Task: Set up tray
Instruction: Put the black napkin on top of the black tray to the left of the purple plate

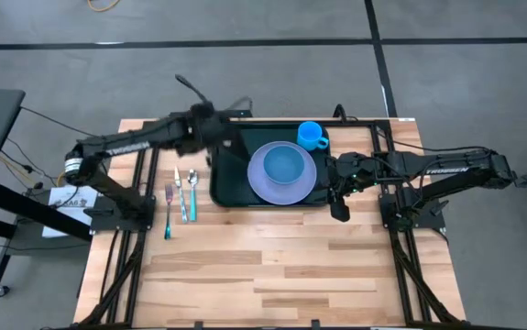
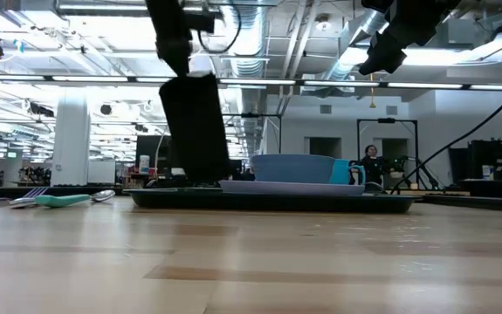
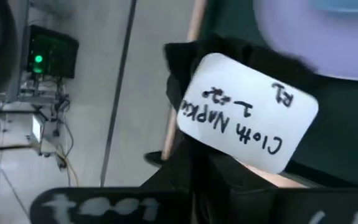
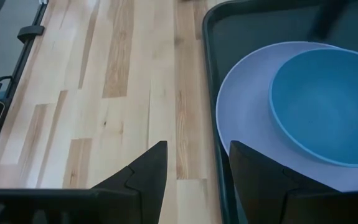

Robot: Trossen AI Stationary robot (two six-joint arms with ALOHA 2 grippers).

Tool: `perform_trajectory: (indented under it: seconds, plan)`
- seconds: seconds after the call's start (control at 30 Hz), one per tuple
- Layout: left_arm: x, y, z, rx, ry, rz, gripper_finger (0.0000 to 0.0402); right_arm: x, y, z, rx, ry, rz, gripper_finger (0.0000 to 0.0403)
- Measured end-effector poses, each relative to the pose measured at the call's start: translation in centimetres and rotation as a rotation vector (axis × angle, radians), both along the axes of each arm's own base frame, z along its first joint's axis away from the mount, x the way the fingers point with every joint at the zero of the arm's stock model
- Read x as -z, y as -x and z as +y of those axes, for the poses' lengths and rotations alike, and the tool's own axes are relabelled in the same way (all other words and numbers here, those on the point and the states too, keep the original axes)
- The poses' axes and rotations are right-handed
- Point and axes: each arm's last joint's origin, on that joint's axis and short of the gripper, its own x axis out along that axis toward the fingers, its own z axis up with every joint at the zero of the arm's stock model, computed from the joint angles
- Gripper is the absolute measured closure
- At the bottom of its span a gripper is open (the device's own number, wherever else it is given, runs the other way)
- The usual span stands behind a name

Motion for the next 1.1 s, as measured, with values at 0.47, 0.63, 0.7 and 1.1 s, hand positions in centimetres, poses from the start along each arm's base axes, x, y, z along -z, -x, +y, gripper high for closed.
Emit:
perform_trajectory:
  seconds: [0.47, 0.63, 0.7, 1.1]
  plan:
    - [0.2, 1.9, 8.0, -0.115, -0.042, -0.188, 0.0401, 0.0, 0.0, -0.3, 0.03, 0.0, -0.002, 0.0239]
    - [1.1, 1.7, 8.7, -0.151, -0.002, -0.202, 0.0401, 0.0, 0.0, -0.4, 0.068, 0.011, -0.003, 0.0239]
    - [1.9, 1.2, 9.0, -0.169, 0.036, -0.203, 0.0401, 0.0, 0.0, -0.4, 0.069, 0.01, -0.002, 0.0239]
    - [4.6, -0.6, 11.9, -0.208, 0.0, -0.108, 0.0401, 0.0, -0.1, -0.4, 0.085, -0.009, -0.002, 0.0239]
